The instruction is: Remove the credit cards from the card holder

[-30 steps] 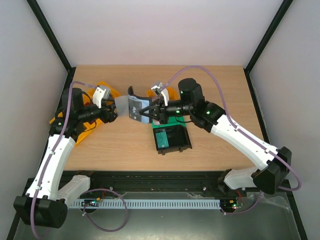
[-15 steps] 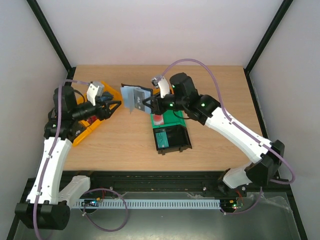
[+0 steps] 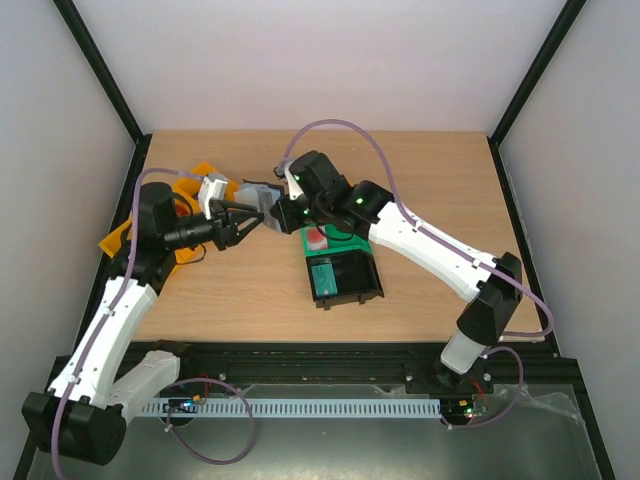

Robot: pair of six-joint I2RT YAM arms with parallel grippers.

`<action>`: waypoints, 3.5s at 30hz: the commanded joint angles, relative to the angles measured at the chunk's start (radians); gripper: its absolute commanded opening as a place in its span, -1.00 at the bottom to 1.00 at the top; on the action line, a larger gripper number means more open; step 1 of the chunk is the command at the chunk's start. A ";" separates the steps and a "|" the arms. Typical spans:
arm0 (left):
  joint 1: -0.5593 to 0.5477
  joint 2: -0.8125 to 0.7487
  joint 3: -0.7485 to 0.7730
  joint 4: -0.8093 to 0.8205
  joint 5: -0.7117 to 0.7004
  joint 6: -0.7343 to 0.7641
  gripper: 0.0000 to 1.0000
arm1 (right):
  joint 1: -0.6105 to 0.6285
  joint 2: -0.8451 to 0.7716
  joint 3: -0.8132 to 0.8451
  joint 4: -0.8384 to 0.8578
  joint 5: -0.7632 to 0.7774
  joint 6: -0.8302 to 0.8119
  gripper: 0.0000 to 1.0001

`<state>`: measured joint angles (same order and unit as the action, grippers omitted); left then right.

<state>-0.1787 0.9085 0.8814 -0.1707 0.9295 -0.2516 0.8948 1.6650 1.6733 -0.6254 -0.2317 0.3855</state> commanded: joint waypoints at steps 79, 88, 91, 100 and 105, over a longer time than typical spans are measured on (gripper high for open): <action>0.156 -0.149 0.043 0.177 0.438 -0.244 -0.95 | -0.138 -0.306 -0.311 0.621 -0.928 -0.015 -0.97; 0.159 -0.147 0.035 0.163 0.437 -0.230 -0.95 | -0.230 -0.355 -0.350 0.515 -0.932 -0.084 -0.97; 0.159 -0.146 0.034 0.147 0.432 -0.213 -0.95 | -0.246 -0.366 -0.357 0.497 -0.931 -0.100 -0.97; 0.187 -0.159 0.028 -0.014 0.319 -0.079 -0.95 | -0.483 -0.426 -0.414 0.452 -0.741 -0.063 -0.97; 0.236 -0.173 -0.028 -0.090 0.216 -0.041 -0.95 | -0.545 -0.417 -0.408 0.417 -0.696 -0.058 -0.97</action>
<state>0.0242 0.7513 0.8974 -0.1741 1.2343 -0.3489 0.3664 1.2648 1.2606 -0.1879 -0.9852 0.3172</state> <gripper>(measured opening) 0.025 0.041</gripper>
